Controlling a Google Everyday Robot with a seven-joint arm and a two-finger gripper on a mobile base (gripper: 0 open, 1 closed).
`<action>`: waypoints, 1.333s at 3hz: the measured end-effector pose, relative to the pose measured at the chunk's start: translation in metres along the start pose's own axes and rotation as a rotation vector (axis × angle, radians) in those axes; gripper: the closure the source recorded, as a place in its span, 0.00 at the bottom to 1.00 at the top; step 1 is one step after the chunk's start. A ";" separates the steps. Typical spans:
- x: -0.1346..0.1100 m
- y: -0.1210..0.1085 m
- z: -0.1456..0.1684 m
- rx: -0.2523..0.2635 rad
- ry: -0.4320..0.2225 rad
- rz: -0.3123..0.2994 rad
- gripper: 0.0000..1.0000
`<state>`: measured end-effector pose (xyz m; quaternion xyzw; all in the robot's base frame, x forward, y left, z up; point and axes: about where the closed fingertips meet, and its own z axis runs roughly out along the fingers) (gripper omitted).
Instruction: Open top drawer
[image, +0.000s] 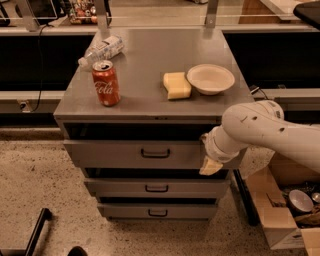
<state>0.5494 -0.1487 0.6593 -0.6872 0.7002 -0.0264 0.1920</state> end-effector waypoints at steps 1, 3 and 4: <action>-0.007 0.022 -0.006 -0.039 -0.001 -0.022 0.47; -0.012 0.035 -0.021 -0.063 -0.004 -0.034 0.49; -0.012 0.034 -0.022 -0.063 -0.004 -0.034 0.41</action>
Offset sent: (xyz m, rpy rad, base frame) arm -0.1191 0.0120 0.0187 0.0125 0.1517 0.1213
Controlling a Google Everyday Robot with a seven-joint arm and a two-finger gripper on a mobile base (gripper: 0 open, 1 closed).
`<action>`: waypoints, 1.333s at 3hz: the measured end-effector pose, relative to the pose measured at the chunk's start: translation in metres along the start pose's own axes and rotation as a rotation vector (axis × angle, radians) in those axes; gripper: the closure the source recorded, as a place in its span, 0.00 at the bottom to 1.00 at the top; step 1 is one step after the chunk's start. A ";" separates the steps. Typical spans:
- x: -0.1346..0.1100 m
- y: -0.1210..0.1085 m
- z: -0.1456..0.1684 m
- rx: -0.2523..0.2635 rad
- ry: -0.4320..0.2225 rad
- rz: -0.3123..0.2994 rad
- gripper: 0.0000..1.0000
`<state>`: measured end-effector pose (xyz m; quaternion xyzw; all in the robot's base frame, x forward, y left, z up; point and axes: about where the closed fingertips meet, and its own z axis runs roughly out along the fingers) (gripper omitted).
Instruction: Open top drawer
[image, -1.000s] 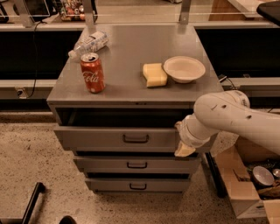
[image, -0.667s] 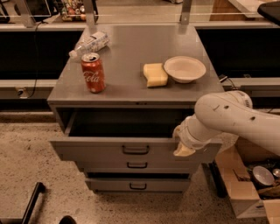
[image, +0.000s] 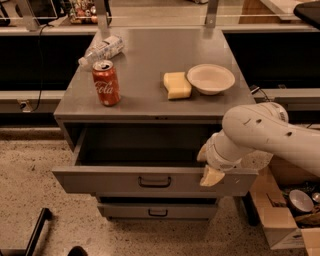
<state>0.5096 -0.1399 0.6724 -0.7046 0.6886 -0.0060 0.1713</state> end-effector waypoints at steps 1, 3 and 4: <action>0.000 0.000 -0.001 0.001 0.001 -0.001 0.23; -0.001 0.001 -0.001 0.001 0.002 -0.003 0.00; -0.003 0.006 -0.013 -0.011 0.014 -0.001 0.00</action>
Offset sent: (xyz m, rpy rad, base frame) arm -0.0004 0.0002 0.0006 -0.0010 -0.0008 0.0009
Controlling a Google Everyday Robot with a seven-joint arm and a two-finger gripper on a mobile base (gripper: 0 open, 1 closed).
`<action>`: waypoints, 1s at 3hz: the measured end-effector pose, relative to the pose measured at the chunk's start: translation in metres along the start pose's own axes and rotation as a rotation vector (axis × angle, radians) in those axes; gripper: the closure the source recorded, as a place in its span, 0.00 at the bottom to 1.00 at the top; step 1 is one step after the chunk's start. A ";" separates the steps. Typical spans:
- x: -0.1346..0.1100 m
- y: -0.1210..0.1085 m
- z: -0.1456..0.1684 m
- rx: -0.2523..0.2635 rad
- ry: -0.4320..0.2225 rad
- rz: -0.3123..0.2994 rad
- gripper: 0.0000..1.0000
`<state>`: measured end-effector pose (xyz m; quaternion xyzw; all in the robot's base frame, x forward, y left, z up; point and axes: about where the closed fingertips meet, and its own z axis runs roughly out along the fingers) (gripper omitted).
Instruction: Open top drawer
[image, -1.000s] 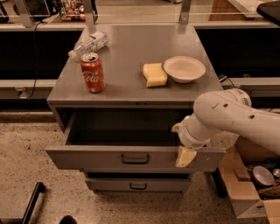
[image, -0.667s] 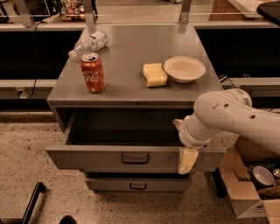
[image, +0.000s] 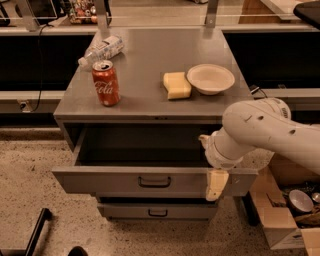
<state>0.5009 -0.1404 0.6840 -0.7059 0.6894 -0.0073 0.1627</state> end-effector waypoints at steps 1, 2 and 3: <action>0.001 0.028 -0.001 -0.079 -0.017 0.007 0.00; 0.001 0.029 -0.002 -0.085 -0.019 0.008 0.00; -0.006 0.030 0.007 -0.133 -0.031 -0.019 0.00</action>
Offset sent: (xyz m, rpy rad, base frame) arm -0.0226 -0.0014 -0.0048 0.0111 0.0652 0.0119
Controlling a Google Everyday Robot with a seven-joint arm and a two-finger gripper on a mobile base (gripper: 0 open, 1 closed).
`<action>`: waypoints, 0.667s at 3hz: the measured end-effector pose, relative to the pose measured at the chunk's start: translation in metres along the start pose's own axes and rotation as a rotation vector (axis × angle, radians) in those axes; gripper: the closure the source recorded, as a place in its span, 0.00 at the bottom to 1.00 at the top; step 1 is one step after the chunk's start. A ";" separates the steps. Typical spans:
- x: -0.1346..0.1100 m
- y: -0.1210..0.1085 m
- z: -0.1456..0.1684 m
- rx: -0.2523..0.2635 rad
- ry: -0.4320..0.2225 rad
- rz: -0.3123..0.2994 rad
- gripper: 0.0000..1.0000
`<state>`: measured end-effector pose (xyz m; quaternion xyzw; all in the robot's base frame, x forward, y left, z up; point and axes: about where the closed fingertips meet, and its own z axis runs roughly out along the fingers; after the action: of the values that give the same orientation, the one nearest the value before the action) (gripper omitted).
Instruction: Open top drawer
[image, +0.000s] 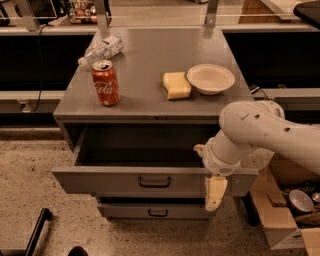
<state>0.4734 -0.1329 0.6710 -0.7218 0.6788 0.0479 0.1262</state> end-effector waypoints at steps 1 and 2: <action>-0.006 0.018 0.004 -0.072 -0.002 -0.017 0.18; -0.007 0.036 0.004 -0.148 -0.020 -0.025 0.41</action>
Offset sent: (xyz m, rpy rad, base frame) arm -0.0579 0.0072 -0.0092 0.0240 0.2317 0.0966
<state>0.4373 -0.1265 0.6646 -0.7370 0.6631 0.1035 0.0801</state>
